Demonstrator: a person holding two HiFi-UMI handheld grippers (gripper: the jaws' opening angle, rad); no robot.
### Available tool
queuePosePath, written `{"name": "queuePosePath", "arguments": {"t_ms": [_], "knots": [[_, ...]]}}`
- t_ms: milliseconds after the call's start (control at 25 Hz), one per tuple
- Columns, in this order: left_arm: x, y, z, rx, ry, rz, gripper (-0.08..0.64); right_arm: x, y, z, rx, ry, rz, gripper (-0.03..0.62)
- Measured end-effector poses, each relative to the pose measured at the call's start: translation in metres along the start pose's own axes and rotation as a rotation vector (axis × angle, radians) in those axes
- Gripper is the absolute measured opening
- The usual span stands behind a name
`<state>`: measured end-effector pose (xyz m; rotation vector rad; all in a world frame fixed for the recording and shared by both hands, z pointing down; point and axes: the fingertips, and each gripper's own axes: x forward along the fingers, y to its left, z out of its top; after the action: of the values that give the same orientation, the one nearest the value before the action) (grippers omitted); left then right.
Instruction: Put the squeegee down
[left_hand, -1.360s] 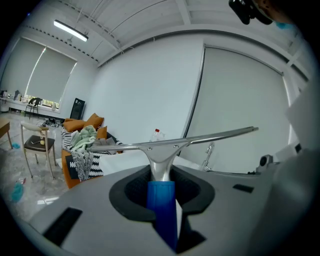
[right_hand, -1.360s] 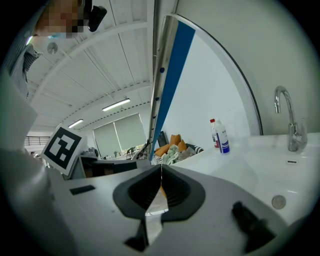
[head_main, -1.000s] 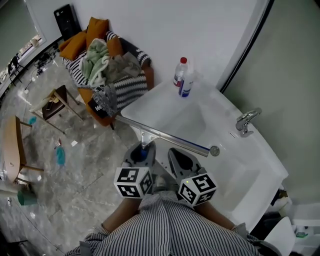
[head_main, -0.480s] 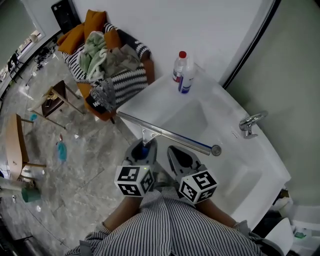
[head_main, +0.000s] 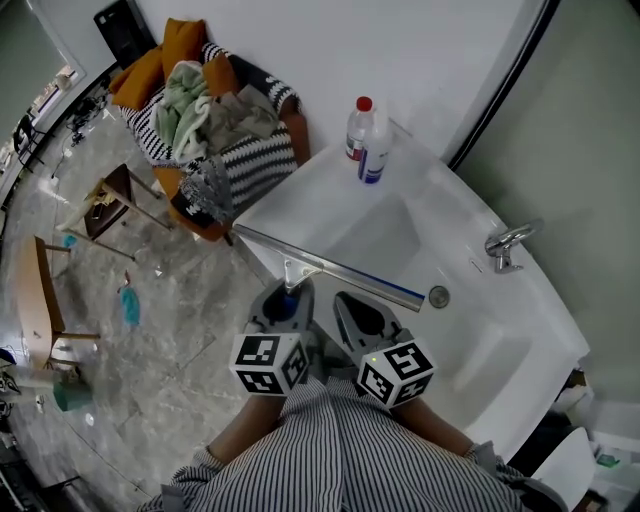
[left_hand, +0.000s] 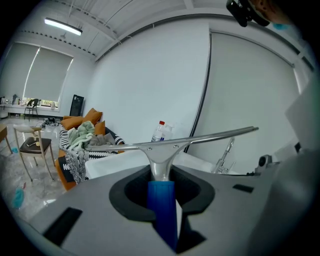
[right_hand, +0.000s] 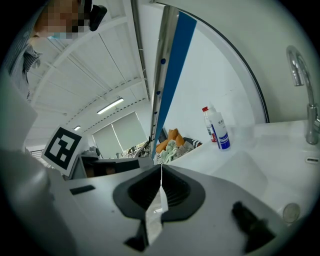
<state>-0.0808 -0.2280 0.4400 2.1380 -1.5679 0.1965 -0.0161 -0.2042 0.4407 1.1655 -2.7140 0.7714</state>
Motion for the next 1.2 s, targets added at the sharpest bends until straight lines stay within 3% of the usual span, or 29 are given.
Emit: {"name": "queuePosePath", "arguments": {"t_ms": [800,1200], "knots": [[0.041,0.035,0.024,0.067,0.058,-0.055,0.103,0.039,-0.015,0.016,0.076,-0.036,-0.091,0.017],[0.082,0.055,0.028,0.094,0.097,-0.055,0.103,0.061,-0.043,0.015,0.108,-0.027,-0.136,0.017]]}}
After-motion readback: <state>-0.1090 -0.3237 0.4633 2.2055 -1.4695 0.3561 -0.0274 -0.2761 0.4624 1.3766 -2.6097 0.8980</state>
